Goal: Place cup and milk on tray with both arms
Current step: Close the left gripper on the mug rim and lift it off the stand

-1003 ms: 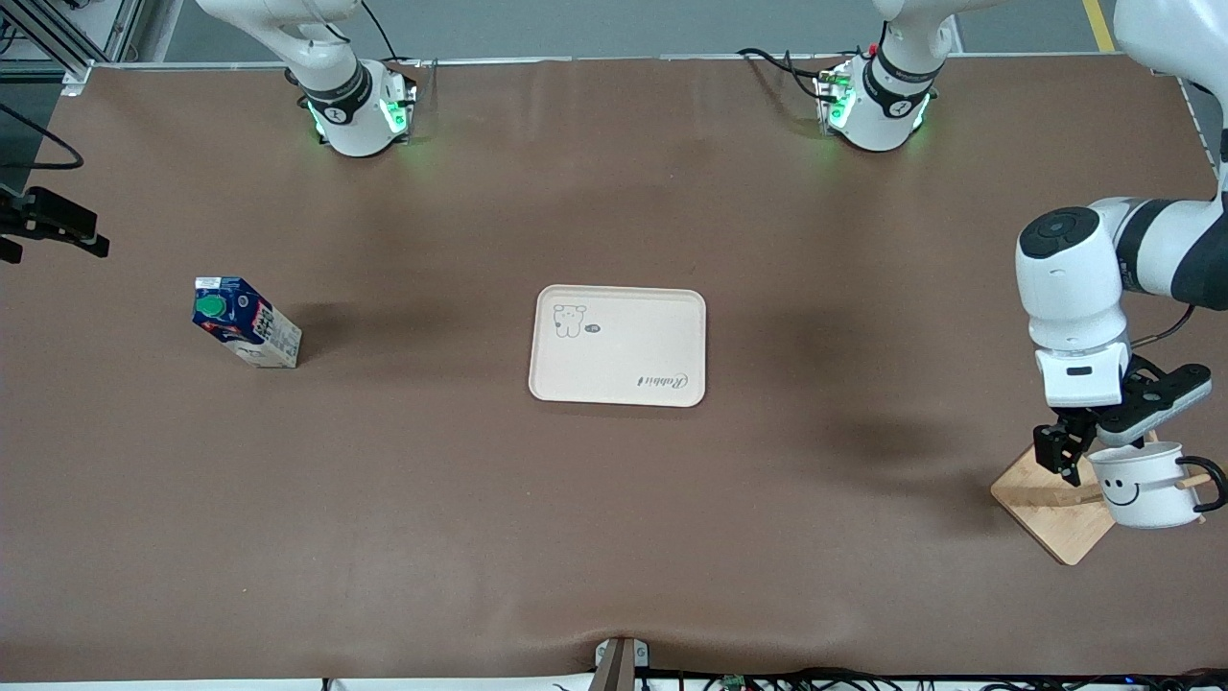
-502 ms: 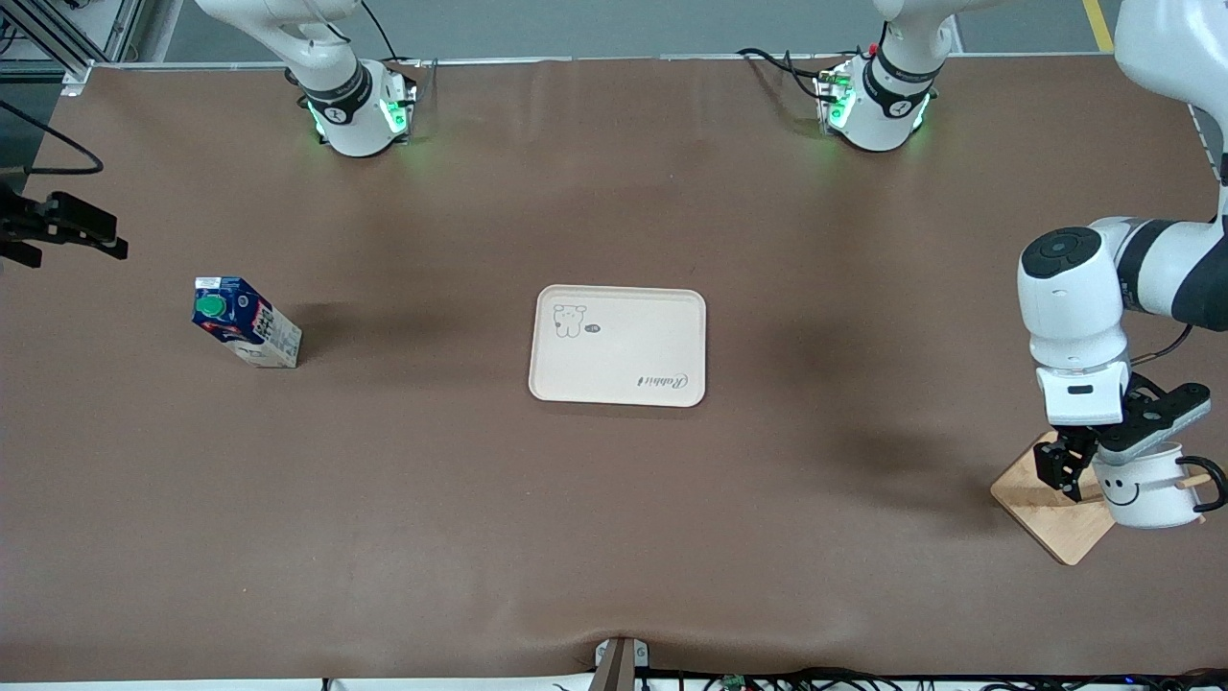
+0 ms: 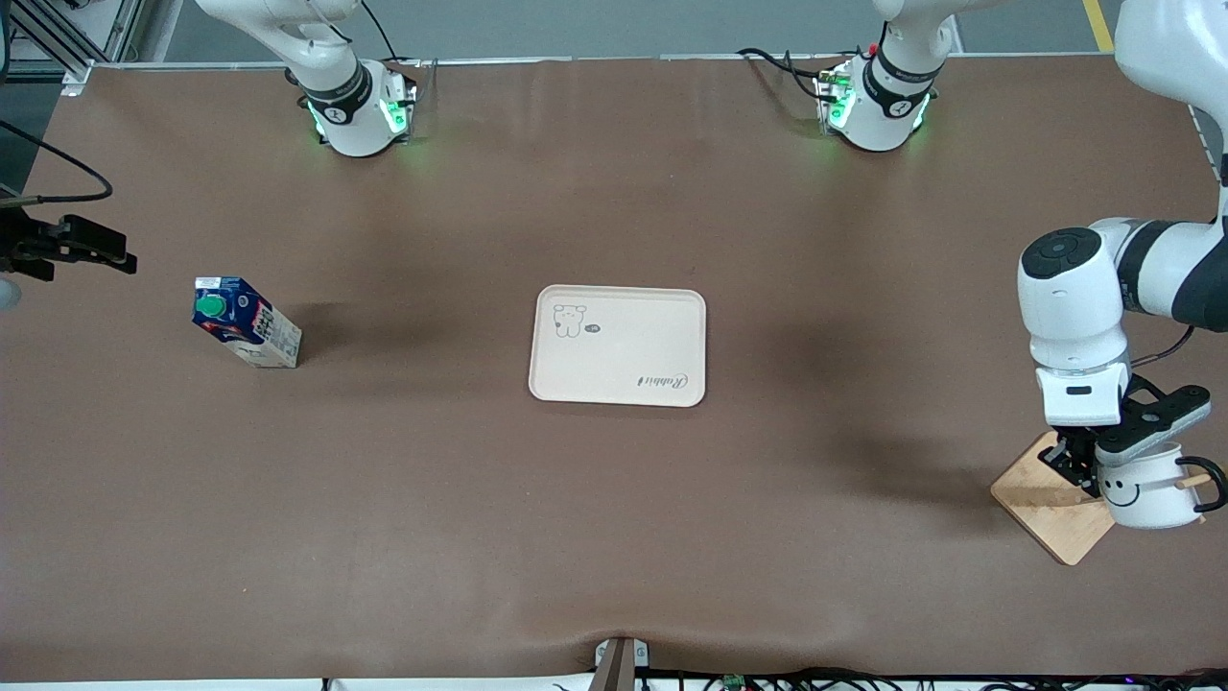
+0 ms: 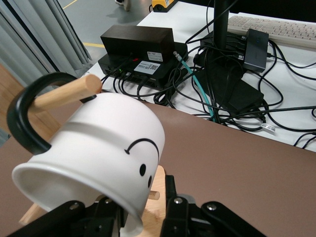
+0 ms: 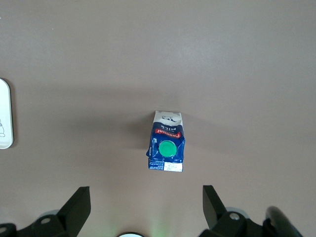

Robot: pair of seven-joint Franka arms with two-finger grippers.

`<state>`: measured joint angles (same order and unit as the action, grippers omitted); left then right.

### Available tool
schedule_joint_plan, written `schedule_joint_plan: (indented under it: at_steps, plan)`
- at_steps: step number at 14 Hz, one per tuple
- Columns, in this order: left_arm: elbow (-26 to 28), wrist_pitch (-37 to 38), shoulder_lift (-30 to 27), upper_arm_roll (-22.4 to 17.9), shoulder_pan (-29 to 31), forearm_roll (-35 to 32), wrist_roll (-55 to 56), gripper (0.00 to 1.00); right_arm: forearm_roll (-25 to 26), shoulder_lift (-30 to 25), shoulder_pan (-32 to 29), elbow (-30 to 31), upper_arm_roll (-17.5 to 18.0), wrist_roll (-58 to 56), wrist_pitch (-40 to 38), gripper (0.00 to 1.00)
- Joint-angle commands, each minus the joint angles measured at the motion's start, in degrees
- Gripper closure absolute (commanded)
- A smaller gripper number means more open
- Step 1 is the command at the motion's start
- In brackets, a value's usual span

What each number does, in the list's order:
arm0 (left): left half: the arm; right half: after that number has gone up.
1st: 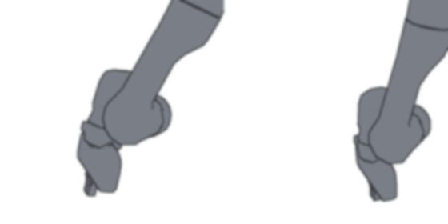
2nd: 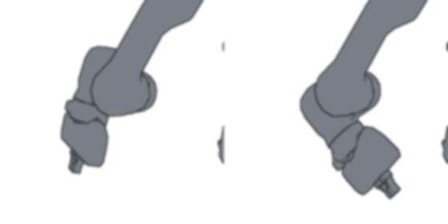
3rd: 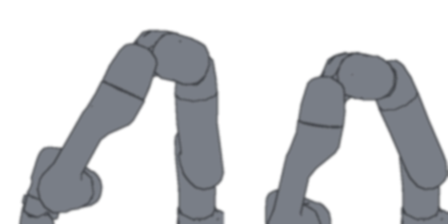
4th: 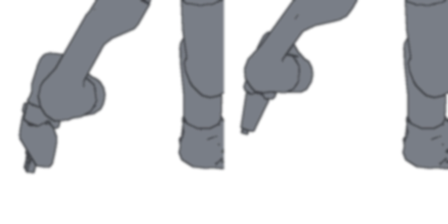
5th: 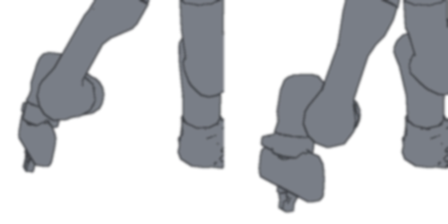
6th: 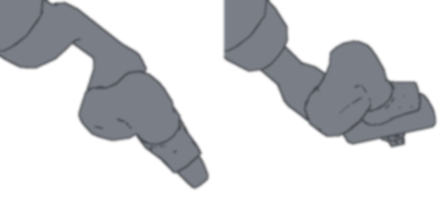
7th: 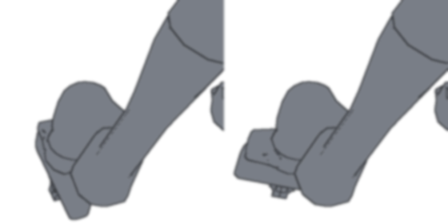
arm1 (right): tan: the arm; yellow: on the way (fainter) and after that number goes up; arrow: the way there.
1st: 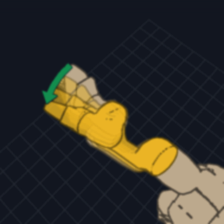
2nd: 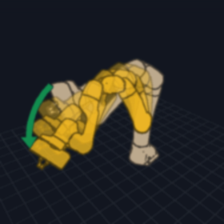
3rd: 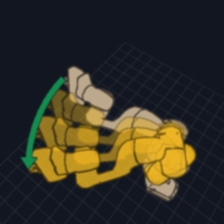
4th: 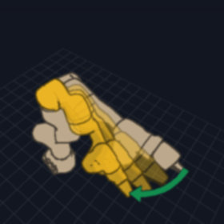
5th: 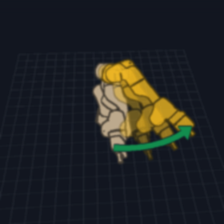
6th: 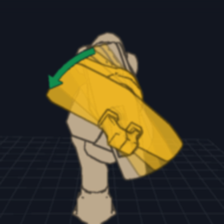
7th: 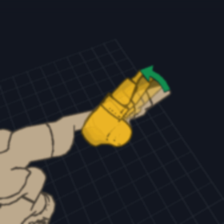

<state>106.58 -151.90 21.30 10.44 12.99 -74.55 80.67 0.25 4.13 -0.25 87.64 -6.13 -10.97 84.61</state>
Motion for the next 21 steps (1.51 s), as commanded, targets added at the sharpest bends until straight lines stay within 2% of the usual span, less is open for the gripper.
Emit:
schedule_joint_plan:
  at_steps: [1,6,11,15,18,19,21]
  plan:
    - [-0.76,-1.03,0.41,-0.07,-0.42,-1.56,0.10,1.00,0.37,-0.08,-0.37,-0.90,0.06,-0.55,-0.85,0.00]
    - [-0.85,-0.94,0.41,0.63,-1.03,-1.56,-0.77,1.00,0.28,-0.17,-0.28,-0.90,0.06,-0.55,-0.85,0.00]
    - [-0.50,-0.41,-1.25,0.72,-2.00,-1.38,-13.77,1.00,0.11,-0.17,-0.28,-0.90,0.06,-0.46,-0.85,0.00]
    - [0.03,1.16,-3.89,2.12,-1.91,-1.12,-17.81,1.00,0.19,-0.17,-0.37,-0.90,0.06,-0.55,-0.85,0.00]
    - [0.12,5.45,-5.48,5.36,-1.83,-0.59,-19.31,1.00,0.19,-0.17,-0.45,-0.90,0.06,-0.55,-0.85,0.00]
    - [-0.06,8.26,-5.57,6.95,-1.82,0.28,-20.62,1.00,0.19,-0.08,-0.45,-0.90,0.06,-0.55,-0.85,0.00]
    - [-0.84,11.26,-5.57,9.41,-1.82,8.50,-22.03,1.00,0.19,0.00,-0.45,-0.90,0.06,-0.55,-0.76,0.00]
